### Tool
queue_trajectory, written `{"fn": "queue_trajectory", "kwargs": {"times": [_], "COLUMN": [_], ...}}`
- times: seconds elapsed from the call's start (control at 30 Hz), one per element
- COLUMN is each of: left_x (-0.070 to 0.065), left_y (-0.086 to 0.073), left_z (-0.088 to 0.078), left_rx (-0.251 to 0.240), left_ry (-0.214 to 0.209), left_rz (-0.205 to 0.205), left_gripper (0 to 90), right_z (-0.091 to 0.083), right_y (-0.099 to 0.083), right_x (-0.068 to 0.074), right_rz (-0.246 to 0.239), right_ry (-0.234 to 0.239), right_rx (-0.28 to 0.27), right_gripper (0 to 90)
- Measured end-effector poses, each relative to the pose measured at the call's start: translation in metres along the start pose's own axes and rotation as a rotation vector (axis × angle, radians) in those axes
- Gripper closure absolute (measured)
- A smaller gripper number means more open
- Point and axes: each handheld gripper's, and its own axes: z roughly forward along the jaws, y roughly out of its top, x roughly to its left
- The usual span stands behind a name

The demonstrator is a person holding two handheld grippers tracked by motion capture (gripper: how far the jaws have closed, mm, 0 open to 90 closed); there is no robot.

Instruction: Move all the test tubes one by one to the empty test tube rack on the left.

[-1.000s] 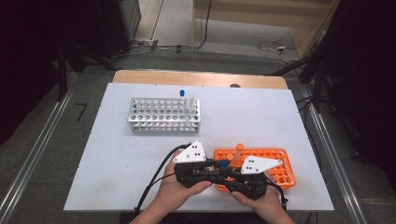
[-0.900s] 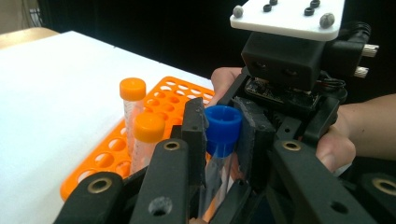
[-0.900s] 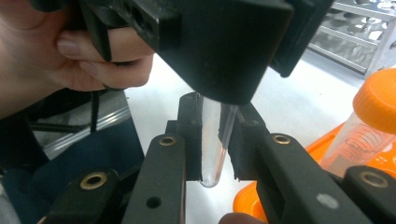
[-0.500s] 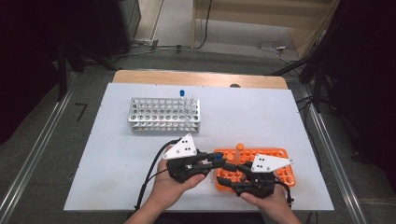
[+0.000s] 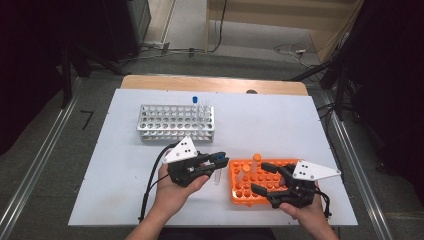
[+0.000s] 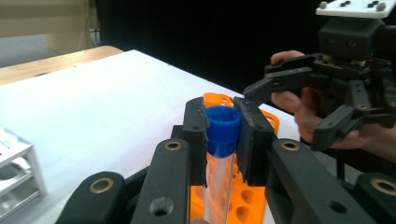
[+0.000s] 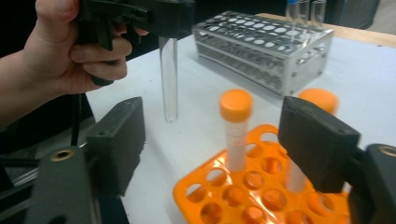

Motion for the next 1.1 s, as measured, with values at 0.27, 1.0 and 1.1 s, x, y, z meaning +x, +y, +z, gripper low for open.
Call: {"fn": "queue_trajectory", "kwargs": {"times": [0.27, 1.0, 1.1], "left_x": [0.014, 0.073, 0.08], "left_y": [0.001, 0.021, 0.022], "left_z": [-0.003, -0.022, -0.024], "left_rx": [0.0, -0.056, -0.058], "left_ry": [0.043, 0.19, 0.209], "left_rz": [-0.008, -0.036, -0.042], "left_gripper": [76.6, 76.6, 76.6], "right_z": [-0.012, -0.033, -0.032], "right_y": [-0.002, -0.016, -0.017], "right_x": [-0.009, -0.037, -0.037], "right_rz": [0.002, 0.057, 0.057], "right_ry": [-0.045, -0.119, -0.131], "right_rx": [-0.011, 0.006, 0.014], "right_gripper": [11.1, 0.0, 0.0]}}
